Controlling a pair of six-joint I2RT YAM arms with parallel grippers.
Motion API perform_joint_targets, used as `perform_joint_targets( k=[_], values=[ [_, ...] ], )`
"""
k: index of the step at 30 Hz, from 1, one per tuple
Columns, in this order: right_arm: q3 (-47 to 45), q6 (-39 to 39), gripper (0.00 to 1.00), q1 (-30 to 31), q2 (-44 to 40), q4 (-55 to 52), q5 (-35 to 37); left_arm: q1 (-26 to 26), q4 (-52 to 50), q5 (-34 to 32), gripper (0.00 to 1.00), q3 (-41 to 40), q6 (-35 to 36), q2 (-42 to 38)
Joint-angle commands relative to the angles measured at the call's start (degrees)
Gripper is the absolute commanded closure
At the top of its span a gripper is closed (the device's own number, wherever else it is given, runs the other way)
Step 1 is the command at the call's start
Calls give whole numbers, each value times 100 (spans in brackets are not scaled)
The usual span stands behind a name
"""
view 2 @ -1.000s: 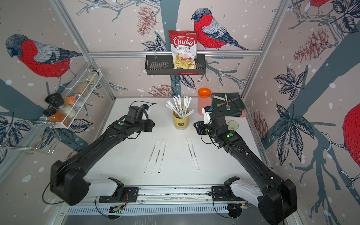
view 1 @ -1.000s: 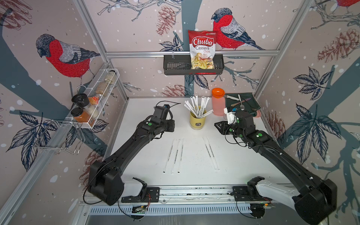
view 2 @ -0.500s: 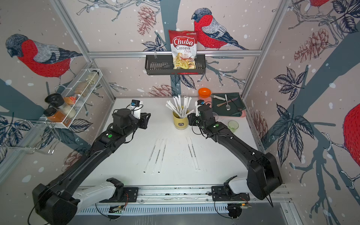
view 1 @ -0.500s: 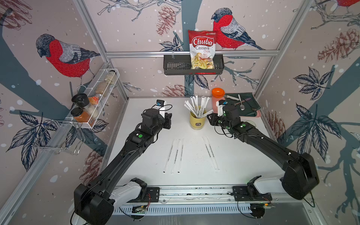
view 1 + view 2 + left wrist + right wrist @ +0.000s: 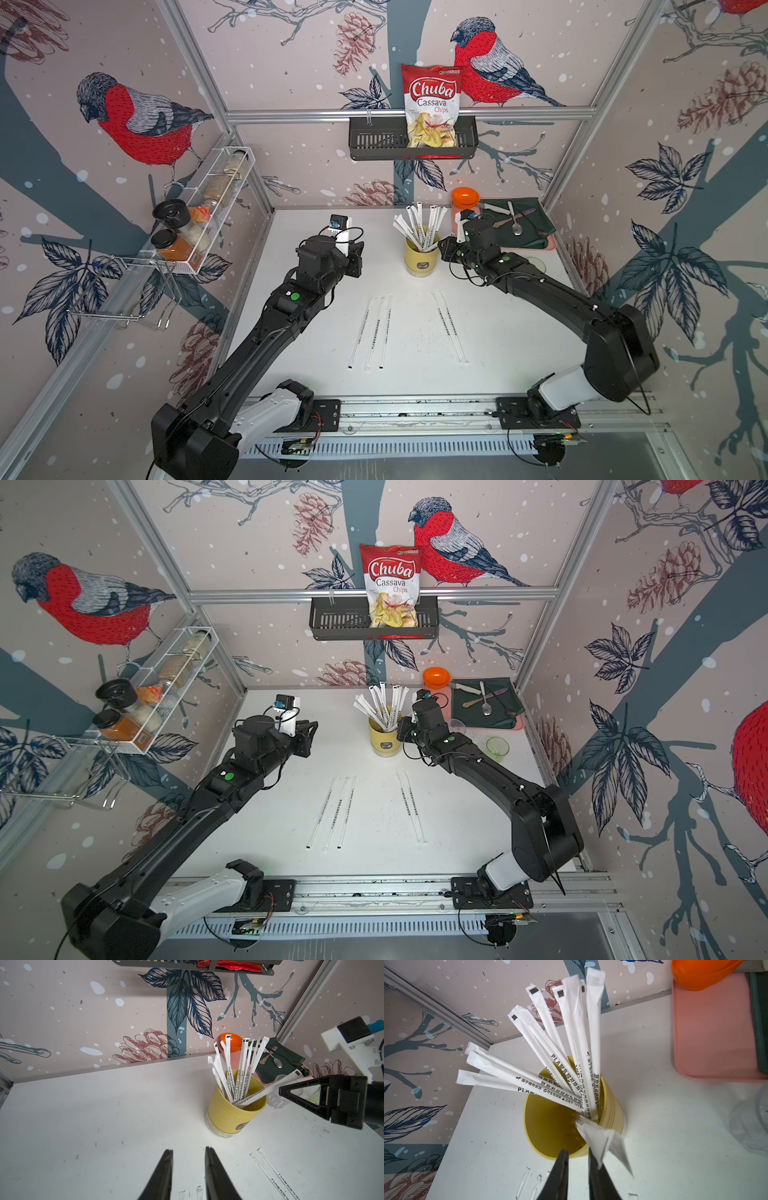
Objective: Take the straws out of the storage container
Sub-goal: Pick up the straw from the container.
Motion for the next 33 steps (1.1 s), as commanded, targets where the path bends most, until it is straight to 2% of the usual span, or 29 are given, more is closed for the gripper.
perform_joint_targets(
  k=[1,15,26,33],
  values=[
    [74,20,78,-10,53,-41,203,5,202,18,70,0,63,-9],
    [56,7,76,-186,118,107,73,7,203,17,70,12,63,70],
    [39,-18,95,-159,-24,79,-56,14,176,27,70,26,76,123],
    [229,-57,95,-73,-156,-191,-67,14,159,44,70,26,72,115]
  ],
)
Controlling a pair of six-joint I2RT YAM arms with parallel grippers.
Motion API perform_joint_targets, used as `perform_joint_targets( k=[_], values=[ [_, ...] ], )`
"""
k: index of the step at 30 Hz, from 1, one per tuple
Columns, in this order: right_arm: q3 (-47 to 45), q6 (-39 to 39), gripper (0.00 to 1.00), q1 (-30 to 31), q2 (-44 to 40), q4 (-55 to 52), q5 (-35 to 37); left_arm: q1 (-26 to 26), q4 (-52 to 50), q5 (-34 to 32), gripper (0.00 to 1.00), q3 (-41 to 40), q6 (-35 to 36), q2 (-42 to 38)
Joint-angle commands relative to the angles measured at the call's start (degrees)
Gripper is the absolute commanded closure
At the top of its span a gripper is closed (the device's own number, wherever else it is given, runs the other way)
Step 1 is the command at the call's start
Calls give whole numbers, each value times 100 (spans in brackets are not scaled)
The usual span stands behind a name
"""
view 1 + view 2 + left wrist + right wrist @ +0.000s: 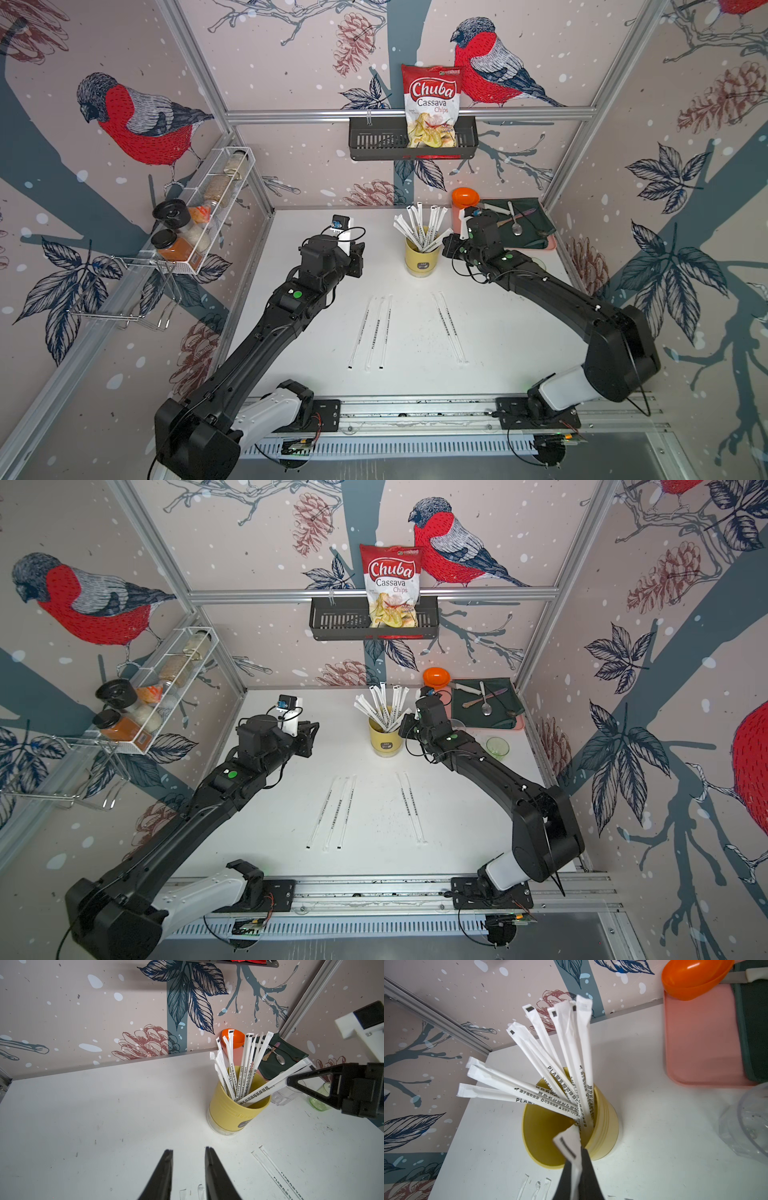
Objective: Take the straws out of the storage container
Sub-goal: Pick up the straw from the container.
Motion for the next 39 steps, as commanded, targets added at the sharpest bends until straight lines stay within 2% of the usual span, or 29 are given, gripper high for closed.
perform_joint_targets(
  k=[1,10,14,23,30,33,35,39],
  values=[
    [135,-64,95,42,-103,-191,-39,10,161,46,70,26,52,-13],
    [534,-274,97,68,-190,-839,1,10,152,45,70,16,40,-44],
    [1074,-559,100,149,-142,-1442,84,10,156,73,70,28,44,-60],
    [2965,-1326,100,432,-351,-3804,533,10,161,46,70,17,26,-153],
    [4349,-1395,100,462,-364,-6075,-48,10,157,133,70,36,-16,-167],
    [4305,-1281,100,471,-418,-6644,-341,10,161,156,70,26,-66,-184],
    [3806,-1191,100,473,-601,-6731,-449,10,161,237,69,38,-86,-176],
    [2768,-1011,100,523,-747,-6947,-85,10,126,382,69,38,-142,-158]
  ],
)
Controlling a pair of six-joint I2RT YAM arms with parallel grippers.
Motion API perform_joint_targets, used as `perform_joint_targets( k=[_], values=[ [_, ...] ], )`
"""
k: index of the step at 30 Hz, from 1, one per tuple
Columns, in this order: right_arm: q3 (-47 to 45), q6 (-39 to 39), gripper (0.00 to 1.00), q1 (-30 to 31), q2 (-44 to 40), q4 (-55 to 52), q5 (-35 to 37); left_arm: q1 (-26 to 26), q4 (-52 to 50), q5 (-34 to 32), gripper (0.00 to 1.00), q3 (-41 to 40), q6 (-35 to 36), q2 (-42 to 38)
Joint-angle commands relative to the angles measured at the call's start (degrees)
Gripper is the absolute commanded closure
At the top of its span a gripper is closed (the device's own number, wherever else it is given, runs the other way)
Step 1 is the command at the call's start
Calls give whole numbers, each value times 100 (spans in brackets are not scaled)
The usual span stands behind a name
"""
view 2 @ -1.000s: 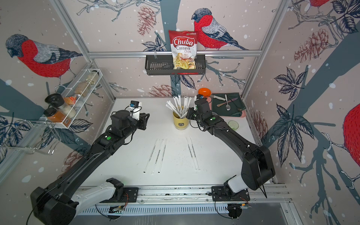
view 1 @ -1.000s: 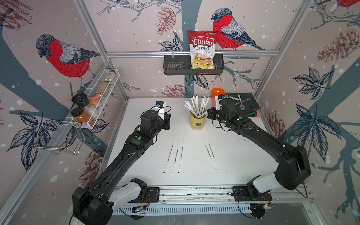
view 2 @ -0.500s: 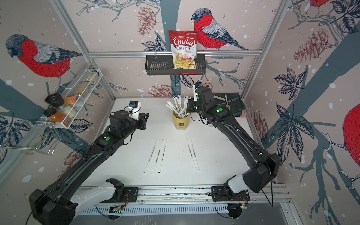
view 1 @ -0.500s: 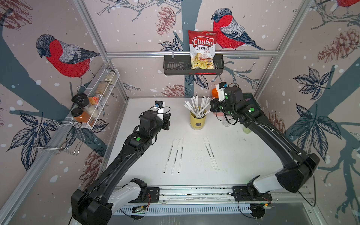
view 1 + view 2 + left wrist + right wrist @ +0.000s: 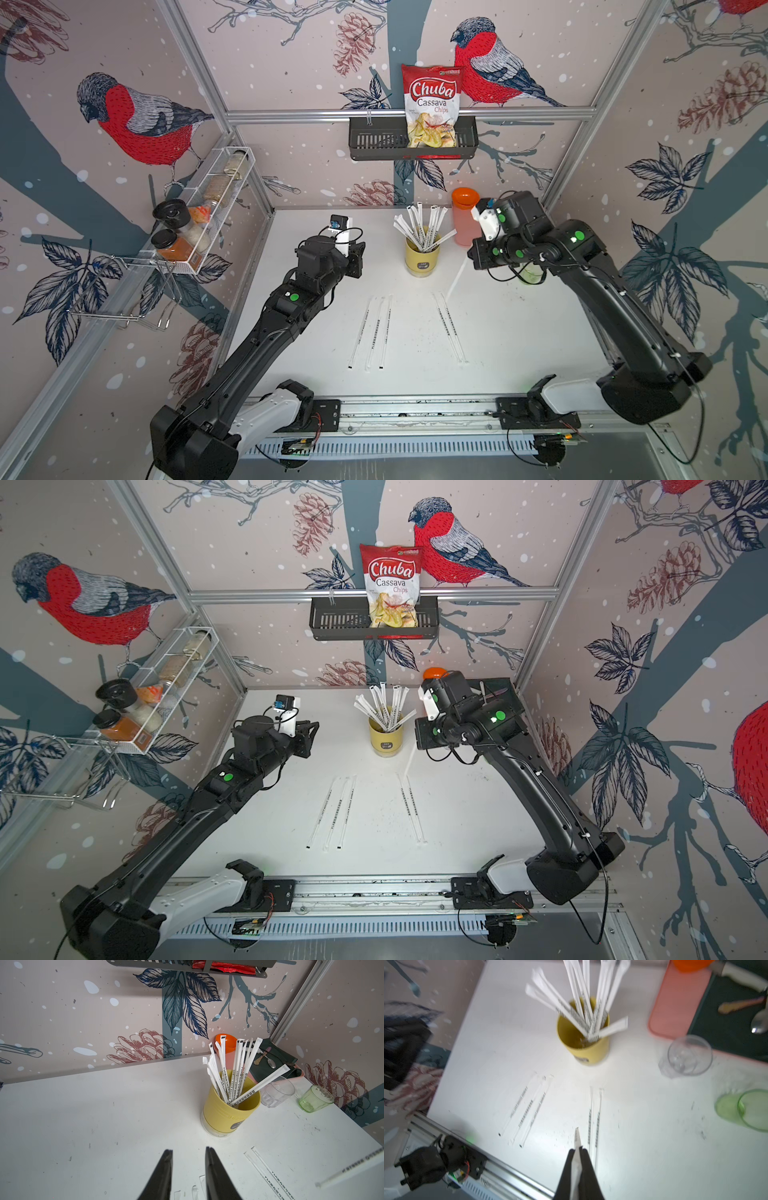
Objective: Take the straws out of the storage container
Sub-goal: Place the straw at the center of the board.
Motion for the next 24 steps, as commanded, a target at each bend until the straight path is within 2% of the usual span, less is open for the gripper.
perform_joint_targets(
  k=[1,5,13,17,24],
  values=[
    [-677,174,100,83,-62,-584,289,10,132,206,69,26,-79,2],
    [-1449,287,100,286,62,-561,695,10,140,316,69,15,-146,13],
    [-1960,150,100,422,1000,-64,360,10,149,441,69,-3,-204,-31],
    [-1909,97,100,334,1502,205,368,10,132,542,69,5,-197,-22],
    [-1916,-69,100,-155,1979,784,251,10,110,559,68,20,-156,-13]
  ],
)
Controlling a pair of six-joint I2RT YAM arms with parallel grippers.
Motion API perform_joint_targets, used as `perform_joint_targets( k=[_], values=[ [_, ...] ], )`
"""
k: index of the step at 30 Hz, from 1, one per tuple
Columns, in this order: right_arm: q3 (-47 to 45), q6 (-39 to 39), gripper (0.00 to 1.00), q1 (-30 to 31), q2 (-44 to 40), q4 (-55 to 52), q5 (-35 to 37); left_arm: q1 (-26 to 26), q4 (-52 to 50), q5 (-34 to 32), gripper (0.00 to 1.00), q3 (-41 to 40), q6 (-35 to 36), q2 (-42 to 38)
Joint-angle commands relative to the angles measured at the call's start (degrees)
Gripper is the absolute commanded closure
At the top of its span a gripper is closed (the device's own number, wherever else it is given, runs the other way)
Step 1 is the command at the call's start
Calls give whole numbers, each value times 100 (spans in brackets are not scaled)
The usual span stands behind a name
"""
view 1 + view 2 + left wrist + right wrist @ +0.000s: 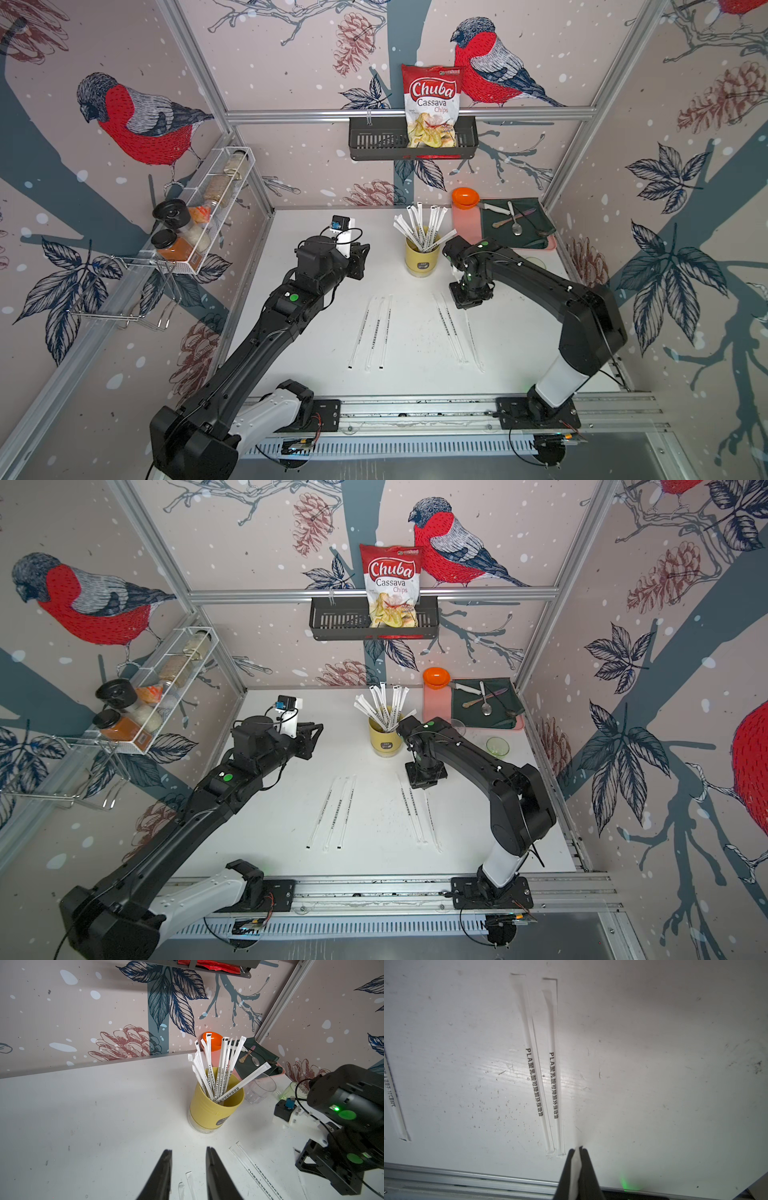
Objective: Take the straws out of the storage container
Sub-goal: Place the straw at the center of the board.
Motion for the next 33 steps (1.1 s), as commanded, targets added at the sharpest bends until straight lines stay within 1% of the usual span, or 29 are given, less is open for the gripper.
perform_joint_targets(
  k=[1,2,4,12,21,26,33],
  values=[
    [29,-160,100,-158,175,406,-69,10,111,96,68,28,41,4],
    [37,-189,100,-190,238,450,-94,10,110,103,68,38,40,5],
    [85,-240,96,-213,413,516,-121,10,112,122,68,33,53,8],
    [205,-419,95,-360,963,809,-168,10,108,170,68,33,81,44],
    [229,-473,93,-468,1168,1049,-381,10,82,179,68,50,113,125],
    [248,-473,91,-470,1259,1121,-365,10,75,193,68,57,115,155],
    [223,-449,80,-477,1118,1110,-364,10,67,184,68,59,125,149]
  ],
)
